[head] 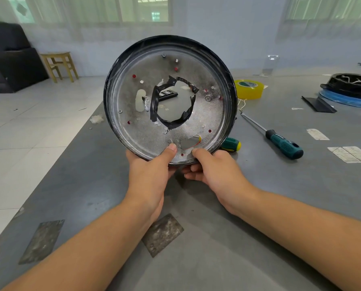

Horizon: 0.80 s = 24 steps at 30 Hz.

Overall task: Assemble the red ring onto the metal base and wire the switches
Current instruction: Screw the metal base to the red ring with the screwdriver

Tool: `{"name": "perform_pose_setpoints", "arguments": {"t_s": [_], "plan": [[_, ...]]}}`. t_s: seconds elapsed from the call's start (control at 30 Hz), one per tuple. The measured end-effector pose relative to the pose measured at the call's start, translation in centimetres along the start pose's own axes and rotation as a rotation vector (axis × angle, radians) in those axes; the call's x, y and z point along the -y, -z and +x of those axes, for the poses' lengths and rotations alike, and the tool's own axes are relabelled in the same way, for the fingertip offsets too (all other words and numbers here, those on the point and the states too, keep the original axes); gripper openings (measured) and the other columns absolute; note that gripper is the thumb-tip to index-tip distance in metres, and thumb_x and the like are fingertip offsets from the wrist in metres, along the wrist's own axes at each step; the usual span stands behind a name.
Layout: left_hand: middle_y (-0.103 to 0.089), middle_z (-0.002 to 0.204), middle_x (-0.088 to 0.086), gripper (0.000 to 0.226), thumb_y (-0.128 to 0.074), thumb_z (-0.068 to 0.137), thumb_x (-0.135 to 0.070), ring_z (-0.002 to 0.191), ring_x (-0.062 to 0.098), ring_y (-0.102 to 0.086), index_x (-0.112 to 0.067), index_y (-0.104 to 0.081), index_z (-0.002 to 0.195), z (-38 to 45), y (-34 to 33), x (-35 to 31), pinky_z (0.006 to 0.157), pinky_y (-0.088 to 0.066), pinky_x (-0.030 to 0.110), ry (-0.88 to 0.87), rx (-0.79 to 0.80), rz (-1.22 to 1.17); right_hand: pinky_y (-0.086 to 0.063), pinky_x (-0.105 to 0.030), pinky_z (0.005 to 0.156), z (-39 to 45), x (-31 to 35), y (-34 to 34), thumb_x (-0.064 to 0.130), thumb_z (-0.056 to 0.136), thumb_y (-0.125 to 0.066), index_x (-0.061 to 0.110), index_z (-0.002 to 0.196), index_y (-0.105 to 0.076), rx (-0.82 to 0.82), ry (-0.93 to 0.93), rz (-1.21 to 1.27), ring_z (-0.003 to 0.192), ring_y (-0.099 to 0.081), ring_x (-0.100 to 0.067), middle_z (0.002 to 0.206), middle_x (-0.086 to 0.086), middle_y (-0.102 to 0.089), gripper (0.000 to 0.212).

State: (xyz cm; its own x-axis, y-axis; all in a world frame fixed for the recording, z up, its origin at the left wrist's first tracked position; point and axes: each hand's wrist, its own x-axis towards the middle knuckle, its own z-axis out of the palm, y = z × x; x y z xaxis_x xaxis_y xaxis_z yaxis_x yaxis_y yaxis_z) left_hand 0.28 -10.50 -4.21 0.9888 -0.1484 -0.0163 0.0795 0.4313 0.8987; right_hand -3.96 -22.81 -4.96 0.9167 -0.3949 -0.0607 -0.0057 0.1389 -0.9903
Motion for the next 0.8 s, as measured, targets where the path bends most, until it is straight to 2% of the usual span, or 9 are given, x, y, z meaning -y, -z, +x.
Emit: {"name": "perform_pose_setpoints", "arguments": {"t_s": [0.13, 0.23, 0.37, 0.43, 0.5, 0.57, 0.67, 0.73, 0.8], "plan": [[-0.073, 0.125, 0.012, 0.057, -0.073, 0.094, 0.000, 0.109, 0.027, -0.075, -0.016, -0.045, 0.142, 0.1, -0.1, -0.1, 0.088, -0.065, 0.046, -0.003, -0.012, -0.012, -0.061, -0.035, 0.069, 0.1, 0.1, 0.1, 0.031, 0.087, -0.060, 0.023, 0.078, -0.081, 0.003, -0.003, 0.032, 0.068, -0.073, -0.019, 0.070, -0.008, -0.072, 0.025], [-0.074, 0.123, 0.012, 0.055, -0.075, 0.093, 0.000, 0.107, 0.026, -0.076, -0.016, -0.046, 0.137, 0.2, -0.1, -0.1, 0.082, -0.066, 0.043, -0.004, -0.028, -0.021, -0.060, -0.032, 0.068, 0.2, 0.1, 0.2, 0.026, 0.090, -0.059, 0.018, 0.078, -0.081, 0.000, -0.006, 0.056, 0.069, -0.072, -0.019, 0.069, -0.007, -0.071, 0.027], [-0.075, 0.119, 0.008, 0.051, -0.075, 0.092, -0.001, 0.102, 0.023, -0.078, -0.020, -0.047, 0.131, 0.5, -0.1, 0.0, 0.075, -0.065, 0.037, -0.015, -0.036, -0.009, -0.063, -0.040, 0.077, 0.4, 0.0, 0.2, 0.024, 0.093, -0.055, 0.015, 0.082, -0.082, 0.004, -0.026, 0.059, 0.067, -0.073, -0.019, 0.066, -0.006, -0.069, 0.030], [-0.075, 0.119, 0.006, 0.050, -0.076, 0.092, -0.002, 0.101, 0.021, -0.078, -0.023, -0.048, 0.127, 0.6, -0.1, 0.1, 0.074, -0.065, 0.036, -0.024, -0.040, -0.003, -0.063, -0.046, 0.081, 0.5, 0.0, 0.2, 0.025, 0.099, -0.053, 0.008, 0.086, -0.080, -0.008, -0.031, 0.055, 0.065, -0.073, -0.020, 0.071, -0.012, -0.070, 0.034], [-0.075, 0.118, 0.004, 0.051, -0.077, 0.091, -0.003, 0.100, 0.020, -0.078, -0.025, -0.048, 0.126, 0.7, -0.1, 0.2, 0.074, -0.065, 0.036, -0.032, -0.043, -0.004, -0.063, -0.047, 0.083, 0.4, 0.1, 0.2, 0.027, 0.102, -0.051, 0.004, 0.094, -0.078, -0.017, -0.028, 0.039, 0.062, -0.072, -0.018, 0.084, -0.024, -0.072, 0.036], [-0.075, 0.116, 0.003, 0.051, -0.078, 0.090, -0.002, 0.099, 0.018, -0.078, -0.026, -0.049, 0.125, 0.9, 0.1, 0.3, 0.073, -0.065, 0.035, -0.034, -0.045, -0.019, -0.063, -0.042, 0.079, 0.2, 0.2, 0.1, 0.033, 0.104, -0.053, 0.004, 0.098, -0.077, -0.007, -0.026, 0.032, 0.063, -0.071, -0.017, 0.085, -0.024, -0.071, 0.038], [-0.076, 0.116, 0.003, 0.053, -0.077, 0.090, 0.000, 0.100, 0.018, -0.078, -0.026, -0.049, 0.127, 1.3, 0.6, 0.3, 0.076, -0.066, 0.038, -0.017, -0.048, -0.062, -0.063, -0.033, 0.070, -0.2, 0.9, 0.2, 0.052, 0.100, -0.056, 0.007, 0.098, -0.077, 0.084, -0.034, -0.029, 0.070, -0.074, -0.021, 0.078, -0.012, -0.074, 0.050], [-0.075, 0.119, 0.004, 0.056, -0.077, 0.090, 0.001, 0.101, 0.018, -0.078, -0.025, -0.048, 0.130, 1.8, 1.1, 0.1, 0.081, -0.066, 0.042, -0.015, -0.065, -0.078, -0.061, -0.029, 0.061, -0.3, 1.8, 0.7, 0.071, 0.091, -0.054, 0.004, 0.088, -0.075, 0.133, -0.033, -0.195, 0.063, -0.073, -0.024, 0.075, -0.015, -0.076, 0.071], [-0.074, 0.120, 0.003, 0.055, -0.077, 0.090, 0.001, 0.100, 0.016, -0.078, -0.025, -0.048, 0.128, 2.4, 1.5, -0.1, 0.080, -0.066, 0.042, -0.022, -0.096, -0.087, -0.054, -0.023, 0.050, 0.1, 2.9, 1.8, 0.081, 0.086, -0.049, 0.009, 0.068, -0.072, 0.082, 0.079, -0.439, 0.049, -0.067, -0.020, 0.063, -0.014, -0.072, 0.078]]}}
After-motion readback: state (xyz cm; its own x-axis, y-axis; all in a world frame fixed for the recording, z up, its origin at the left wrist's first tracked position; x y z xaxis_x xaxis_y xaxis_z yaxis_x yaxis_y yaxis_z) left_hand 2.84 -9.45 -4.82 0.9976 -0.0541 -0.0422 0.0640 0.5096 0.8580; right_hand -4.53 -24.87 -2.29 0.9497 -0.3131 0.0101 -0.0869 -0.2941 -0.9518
